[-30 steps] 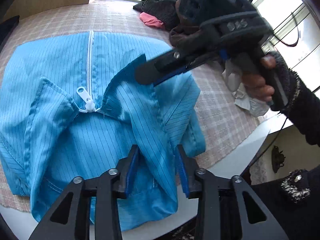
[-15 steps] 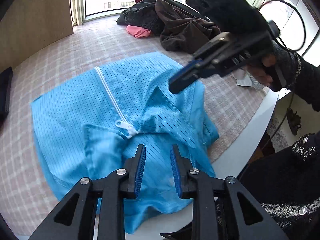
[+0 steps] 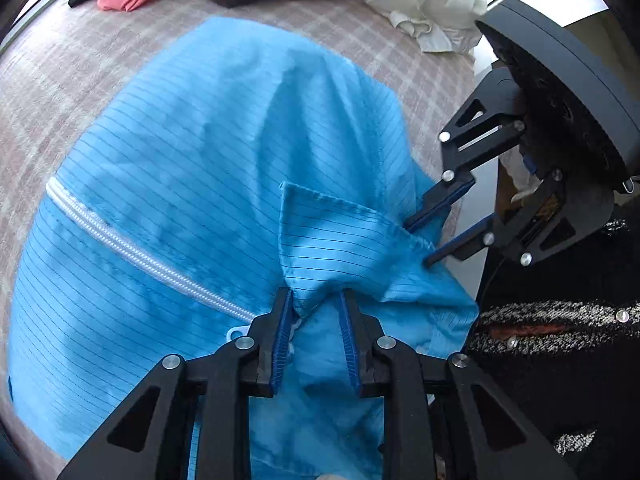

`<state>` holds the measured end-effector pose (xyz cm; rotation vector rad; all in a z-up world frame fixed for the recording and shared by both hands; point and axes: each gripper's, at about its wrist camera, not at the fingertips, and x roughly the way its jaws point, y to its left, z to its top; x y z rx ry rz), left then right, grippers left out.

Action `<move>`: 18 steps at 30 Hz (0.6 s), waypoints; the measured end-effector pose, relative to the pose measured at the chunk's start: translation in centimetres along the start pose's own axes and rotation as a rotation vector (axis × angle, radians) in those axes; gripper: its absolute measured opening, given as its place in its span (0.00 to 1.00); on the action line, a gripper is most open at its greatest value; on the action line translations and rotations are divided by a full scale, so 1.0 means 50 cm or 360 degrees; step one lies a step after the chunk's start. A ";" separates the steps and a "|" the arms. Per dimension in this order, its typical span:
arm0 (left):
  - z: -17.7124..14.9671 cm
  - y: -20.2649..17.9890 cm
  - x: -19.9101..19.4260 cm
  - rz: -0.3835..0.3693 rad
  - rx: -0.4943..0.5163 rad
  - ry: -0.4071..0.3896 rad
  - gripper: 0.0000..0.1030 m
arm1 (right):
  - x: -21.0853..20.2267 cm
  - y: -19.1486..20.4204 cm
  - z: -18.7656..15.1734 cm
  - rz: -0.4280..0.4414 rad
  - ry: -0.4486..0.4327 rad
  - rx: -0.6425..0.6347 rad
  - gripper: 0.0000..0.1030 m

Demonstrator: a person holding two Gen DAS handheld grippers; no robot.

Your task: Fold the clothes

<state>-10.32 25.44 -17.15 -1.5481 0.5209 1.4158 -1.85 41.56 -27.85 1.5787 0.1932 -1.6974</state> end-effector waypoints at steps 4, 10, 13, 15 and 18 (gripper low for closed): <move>-0.049 0.003 -0.086 0.0101 -0.0039 -0.0185 0.24 | -0.085 -0.009 0.017 0.0008 -0.0282 0.0112 0.24; -0.184 -0.083 -0.114 0.0275 -0.0029 -0.0181 0.34 | -0.028 0.013 0.073 -0.0072 -0.0145 0.0083 0.49; -0.233 -0.136 -0.091 0.0351 0.0128 -0.0063 0.34 | -0.038 0.026 0.040 -0.0103 -0.0116 0.0116 0.49; -0.262 -0.173 -0.074 0.0434 0.0273 0.0005 0.34 | -0.060 0.041 0.011 -0.0119 -0.0134 0.0204 0.49; -0.293 -0.216 -0.052 0.0548 0.0536 0.0058 0.34 | -0.079 0.059 -0.029 -0.0141 -0.0209 0.0461 0.49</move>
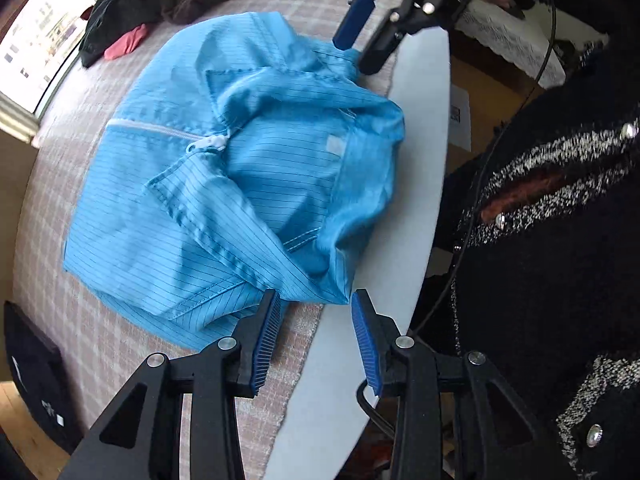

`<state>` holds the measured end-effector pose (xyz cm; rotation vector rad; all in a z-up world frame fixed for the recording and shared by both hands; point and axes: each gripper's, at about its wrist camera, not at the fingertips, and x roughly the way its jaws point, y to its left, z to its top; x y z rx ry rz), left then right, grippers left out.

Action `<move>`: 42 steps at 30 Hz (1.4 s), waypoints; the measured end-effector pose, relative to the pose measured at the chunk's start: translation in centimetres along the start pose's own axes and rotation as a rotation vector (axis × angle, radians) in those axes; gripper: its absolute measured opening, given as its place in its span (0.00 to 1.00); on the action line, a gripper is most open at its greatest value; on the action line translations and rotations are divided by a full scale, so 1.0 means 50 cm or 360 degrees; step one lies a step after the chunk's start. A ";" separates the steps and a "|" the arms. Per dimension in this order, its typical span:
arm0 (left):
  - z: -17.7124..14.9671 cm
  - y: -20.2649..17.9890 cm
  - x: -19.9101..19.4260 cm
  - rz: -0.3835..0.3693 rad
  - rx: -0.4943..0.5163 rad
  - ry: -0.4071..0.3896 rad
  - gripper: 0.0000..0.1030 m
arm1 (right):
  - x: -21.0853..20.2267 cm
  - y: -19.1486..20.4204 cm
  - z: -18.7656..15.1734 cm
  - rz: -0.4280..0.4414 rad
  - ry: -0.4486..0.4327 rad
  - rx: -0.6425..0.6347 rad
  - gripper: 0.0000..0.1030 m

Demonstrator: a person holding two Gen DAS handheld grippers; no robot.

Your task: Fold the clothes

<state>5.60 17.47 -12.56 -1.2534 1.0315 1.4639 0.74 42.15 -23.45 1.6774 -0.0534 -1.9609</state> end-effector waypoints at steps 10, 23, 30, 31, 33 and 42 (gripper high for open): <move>-0.009 -0.080 0.061 0.0146 0.0662 -0.0054 0.41 | 0.062 0.035 -0.033 -0.0092 -0.0027 0.0546 0.49; -0.027 0.019 0.046 -0.0017 0.0563 -0.0067 0.04 | 0.039 0.005 -0.017 -0.0106 -0.0005 0.0573 0.10; -0.030 -0.027 0.027 0.0037 0.0555 -0.0114 0.03 | 0.020 0.018 -0.009 -0.0194 -0.0033 0.0478 0.06; -0.035 -0.048 0.035 0.0034 0.0575 -0.0097 0.03 | 0.029 0.021 -0.011 -0.0204 -0.0010 0.0465 0.06; -0.037 -0.063 0.051 0.0022 0.0573 -0.0091 0.04 | 0.039 0.023 -0.012 -0.0237 0.0004 0.0453 0.06; -0.059 -0.032 -0.009 -0.0200 0.0288 -0.0282 0.29 | -0.036 0.039 -0.025 -0.0440 -0.0103 0.0325 0.28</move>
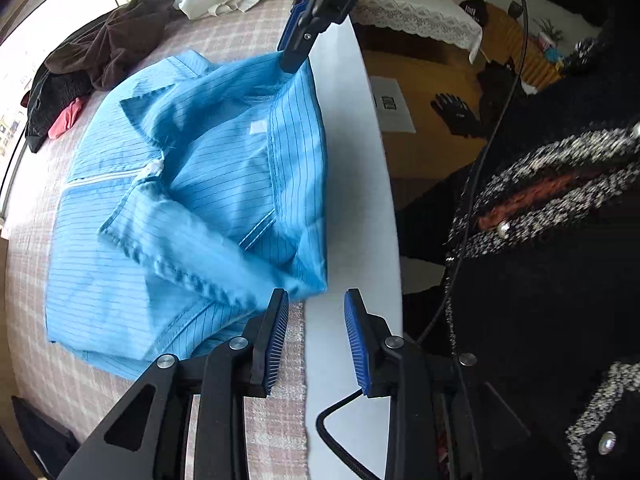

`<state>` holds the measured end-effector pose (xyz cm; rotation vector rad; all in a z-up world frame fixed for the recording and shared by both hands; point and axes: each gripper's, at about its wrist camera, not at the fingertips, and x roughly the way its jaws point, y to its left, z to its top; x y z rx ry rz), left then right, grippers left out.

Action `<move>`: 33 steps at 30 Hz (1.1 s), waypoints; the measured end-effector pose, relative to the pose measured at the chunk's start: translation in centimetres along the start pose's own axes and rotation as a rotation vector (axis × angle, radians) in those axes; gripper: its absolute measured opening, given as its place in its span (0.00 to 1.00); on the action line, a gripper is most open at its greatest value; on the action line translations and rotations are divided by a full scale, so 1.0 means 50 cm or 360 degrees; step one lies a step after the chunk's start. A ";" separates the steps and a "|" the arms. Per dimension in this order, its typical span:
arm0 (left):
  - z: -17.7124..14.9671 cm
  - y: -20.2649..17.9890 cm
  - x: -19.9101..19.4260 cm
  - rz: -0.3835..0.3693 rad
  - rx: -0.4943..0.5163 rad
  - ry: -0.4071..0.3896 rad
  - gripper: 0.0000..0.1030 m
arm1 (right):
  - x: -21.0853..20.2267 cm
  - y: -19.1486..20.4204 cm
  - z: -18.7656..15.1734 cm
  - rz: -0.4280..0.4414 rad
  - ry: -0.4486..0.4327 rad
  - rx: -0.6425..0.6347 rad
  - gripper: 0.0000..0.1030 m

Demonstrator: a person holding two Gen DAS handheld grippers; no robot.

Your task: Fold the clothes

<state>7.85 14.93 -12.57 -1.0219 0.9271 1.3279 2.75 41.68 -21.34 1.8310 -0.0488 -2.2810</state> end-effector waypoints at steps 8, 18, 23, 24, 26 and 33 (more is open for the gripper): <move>0.029 0.123 0.011 0.0064 -0.0335 -0.0213 0.34 | 0.027 0.071 0.061 0.0007 -0.0178 -0.0140 0.32; -0.177 0.231 -0.063 0.0030 -0.1051 -0.0320 0.42 | 0.028 -0.044 0.044 0.0262 -0.0213 0.0194 0.44; -0.207 0.261 -0.024 -0.0112 -0.1349 -0.0389 0.43 | 0.013 -0.214 0.084 0.0155 -0.0304 0.0504 0.51; -0.204 0.264 -0.007 -0.0148 -0.1390 -0.0403 0.43 | 0.030 -0.240 0.088 0.0140 -0.0267 0.0539 0.51; -0.184 0.264 0.010 -0.0176 -0.1422 -0.0422 0.43 | 0.064 -0.266 0.093 0.0241 -0.0203 0.0606 0.51; -0.147 0.276 0.070 -0.0191 -0.1413 -0.0281 0.39 | 0.113 -0.263 0.103 0.0447 -0.0154 0.0654 0.51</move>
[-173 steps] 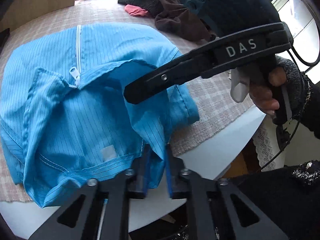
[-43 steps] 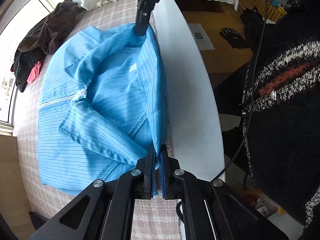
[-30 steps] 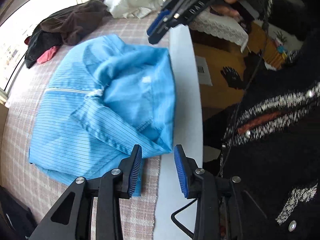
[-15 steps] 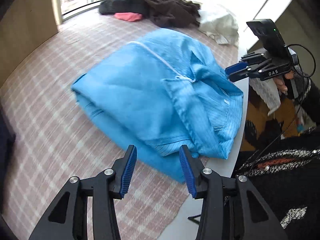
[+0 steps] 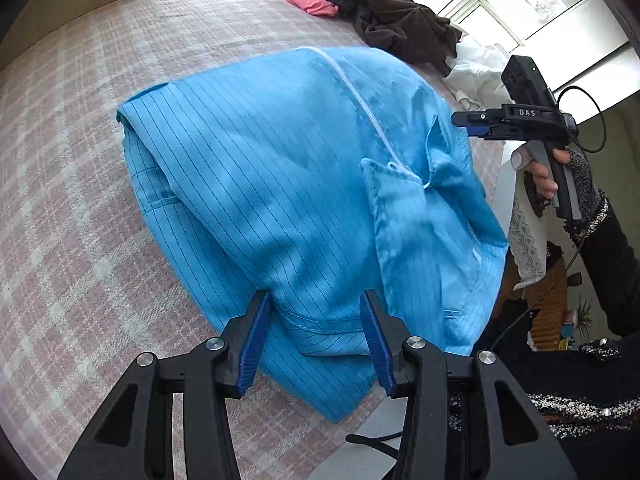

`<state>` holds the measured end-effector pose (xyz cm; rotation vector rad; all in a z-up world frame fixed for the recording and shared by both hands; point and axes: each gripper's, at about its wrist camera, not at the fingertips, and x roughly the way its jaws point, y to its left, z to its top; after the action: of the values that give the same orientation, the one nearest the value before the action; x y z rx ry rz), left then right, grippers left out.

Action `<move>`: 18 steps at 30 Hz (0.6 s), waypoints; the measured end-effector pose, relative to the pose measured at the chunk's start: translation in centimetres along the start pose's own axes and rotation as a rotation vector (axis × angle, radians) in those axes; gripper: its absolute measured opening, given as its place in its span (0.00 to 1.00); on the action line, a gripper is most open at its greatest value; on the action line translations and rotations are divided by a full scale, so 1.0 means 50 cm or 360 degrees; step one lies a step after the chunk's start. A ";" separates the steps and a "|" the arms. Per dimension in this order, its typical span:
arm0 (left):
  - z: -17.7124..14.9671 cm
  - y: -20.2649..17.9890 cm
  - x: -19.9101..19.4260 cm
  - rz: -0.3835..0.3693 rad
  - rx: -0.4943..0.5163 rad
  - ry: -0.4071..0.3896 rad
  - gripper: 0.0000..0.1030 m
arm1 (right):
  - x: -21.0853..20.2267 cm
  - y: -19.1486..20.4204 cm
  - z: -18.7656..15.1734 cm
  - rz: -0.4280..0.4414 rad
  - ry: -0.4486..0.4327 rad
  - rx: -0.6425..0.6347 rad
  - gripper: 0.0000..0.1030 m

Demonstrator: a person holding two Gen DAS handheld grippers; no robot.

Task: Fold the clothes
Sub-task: 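Grasp the coat's edge with both grippers and straighten it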

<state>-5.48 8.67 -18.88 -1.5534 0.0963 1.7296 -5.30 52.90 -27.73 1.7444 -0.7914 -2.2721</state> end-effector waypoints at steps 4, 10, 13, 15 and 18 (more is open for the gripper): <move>0.003 0.014 0.003 -0.0043 -0.0025 0.0016 0.21 | 0.009 0.018 -0.002 0.0019 0.0025 -0.0071 0.48; 0.002 0.014 -0.002 -0.0090 -0.0014 0.0018 0.12 | -0.019 0.053 -0.007 0.0106 0.0028 -0.0164 0.18; 0.000 0.018 -0.007 -0.0090 -0.0040 0.0012 0.14 | 0.004 0.050 -0.006 0.0085 0.0101 -0.0136 0.21; 0.000 0.018 -0.003 -0.0087 -0.0057 0.0017 0.26 | 0.024 0.039 -0.007 0.0115 0.0146 -0.0085 0.24; 0.002 0.010 0.008 -0.0082 -0.0033 0.0033 0.26 | 0.037 0.033 -0.012 0.0149 0.0141 -0.0078 0.24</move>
<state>-5.84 8.60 -19.39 -1.5753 0.0486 1.6796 -5.58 50.51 -28.59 1.7356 -0.7765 -2.1207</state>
